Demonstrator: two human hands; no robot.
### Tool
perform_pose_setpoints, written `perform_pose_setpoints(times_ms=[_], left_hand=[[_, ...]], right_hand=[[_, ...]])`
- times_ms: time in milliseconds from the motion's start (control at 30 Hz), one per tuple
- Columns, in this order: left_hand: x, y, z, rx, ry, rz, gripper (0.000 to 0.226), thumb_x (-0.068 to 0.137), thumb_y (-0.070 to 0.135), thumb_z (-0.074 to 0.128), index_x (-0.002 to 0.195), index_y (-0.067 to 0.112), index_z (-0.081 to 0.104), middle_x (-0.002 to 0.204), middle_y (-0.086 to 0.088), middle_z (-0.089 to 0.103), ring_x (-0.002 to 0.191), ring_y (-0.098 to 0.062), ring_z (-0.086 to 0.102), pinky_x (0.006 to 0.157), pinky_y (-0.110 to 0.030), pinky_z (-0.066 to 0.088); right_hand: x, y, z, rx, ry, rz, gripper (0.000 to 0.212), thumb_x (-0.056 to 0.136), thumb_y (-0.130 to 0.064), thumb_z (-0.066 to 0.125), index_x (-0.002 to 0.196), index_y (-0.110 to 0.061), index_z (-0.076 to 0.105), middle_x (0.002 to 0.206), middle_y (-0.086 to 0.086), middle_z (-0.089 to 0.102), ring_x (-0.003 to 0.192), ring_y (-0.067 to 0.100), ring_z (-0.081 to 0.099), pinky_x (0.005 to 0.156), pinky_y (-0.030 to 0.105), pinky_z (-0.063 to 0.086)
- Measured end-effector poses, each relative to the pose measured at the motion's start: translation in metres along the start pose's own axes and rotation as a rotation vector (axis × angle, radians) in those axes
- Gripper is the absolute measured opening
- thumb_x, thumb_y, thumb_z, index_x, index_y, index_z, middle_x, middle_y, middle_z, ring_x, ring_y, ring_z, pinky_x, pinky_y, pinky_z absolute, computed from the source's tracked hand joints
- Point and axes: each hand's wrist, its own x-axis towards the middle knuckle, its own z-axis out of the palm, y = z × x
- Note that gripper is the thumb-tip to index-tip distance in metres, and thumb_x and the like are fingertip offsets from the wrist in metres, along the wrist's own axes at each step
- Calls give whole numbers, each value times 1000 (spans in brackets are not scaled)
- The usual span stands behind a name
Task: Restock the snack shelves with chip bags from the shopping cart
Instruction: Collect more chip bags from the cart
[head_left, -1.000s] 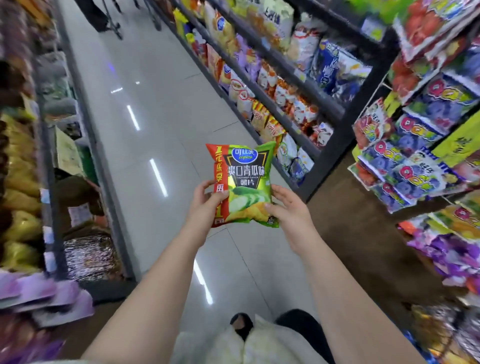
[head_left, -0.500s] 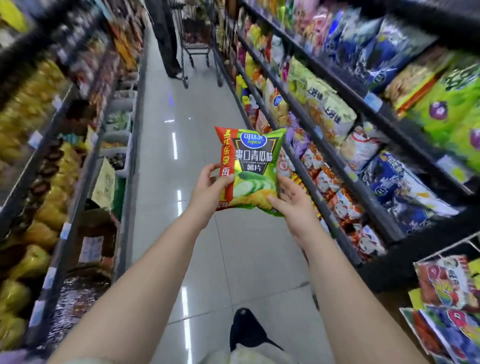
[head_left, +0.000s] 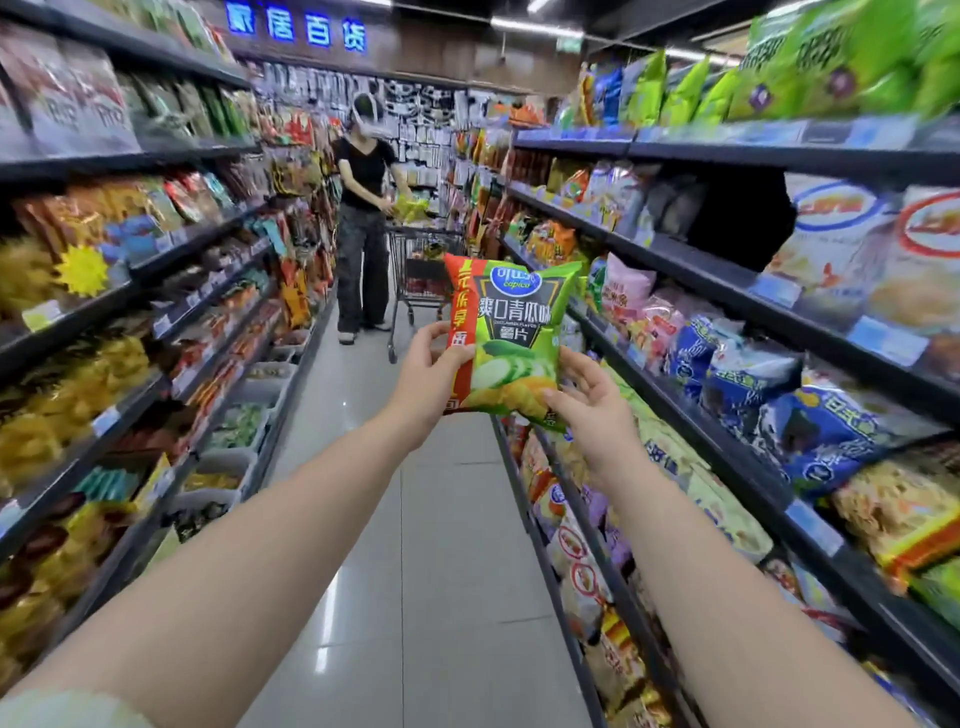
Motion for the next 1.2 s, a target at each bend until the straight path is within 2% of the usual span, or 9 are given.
perform_pose_setpoints(times_ms=[100,267,367,567,733,833,1000,1133,1200], left_hand=[[73,8,-1,5,-45,63,33,96,19,57,128,21,48,113,-7,64,94,-23,68,76,-34,57],[204,33,-9,-8,-109,119,33,85,28,70,114,29,54,117,-10,63,101,-28,67,85,-46,57],[281,51,-14,-38,-140,143,28,88,24,70,111,28,55,111,-7,64,94,-26,68,75,-39,58],[420,78,14,-48,-296,210,31,92,19,66,121,19,54,108,-7,64,76,-13,65,48,-16,47],[501,80,66,-81,-408,175,32,95,18,62,126,19,51,109,-1,61,78,-9,60,46,-12,46],[539,77,101,-83,-447,189,33,96,19,61,127,20,50,101,5,58,77,-4,58,44,-9,44],[593,76,169,-109,-487,217,36,94,19,64,128,17,53,104,-2,62,78,-9,61,50,-14,47],[636,97,232,-143,-546,246,34,95,15,62,127,16,51,93,1,58,68,-5,60,48,-13,48],[658,112,264,-156,-587,266,37,95,14,62,130,14,50,93,0,61,61,-2,63,49,-17,51]], right_hand=[[71,-2,11,1,37,-50,50,82,10,65,119,-22,57,119,-3,63,106,14,63,90,24,51],[194,-19,37,-27,116,-155,50,78,15,66,115,-19,59,109,-10,65,96,7,64,83,19,53],[259,-31,55,-59,138,-202,47,78,13,68,111,-20,60,105,-12,65,85,-2,65,75,13,51],[372,-41,53,-96,227,-284,45,80,10,69,107,-26,61,110,-9,66,95,16,65,83,28,53],[444,-52,25,-272,294,-326,52,80,4,71,112,-35,58,123,-8,61,109,22,62,89,36,54],[478,-57,7,-331,325,-336,54,82,7,68,115,-34,55,121,-5,60,101,17,66,75,25,57],[534,-67,-40,-385,393,-357,57,84,10,65,121,-31,52,112,-10,59,88,7,65,64,15,53],[584,-90,-88,-517,460,-392,59,84,-1,70,124,-40,50,128,-6,54,109,17,60,76,22,51],[610,-105,-111,-582,509,-415,58,83,-1,70,122,-40,50,128,-4,52,109,18,58,77,23,49]])
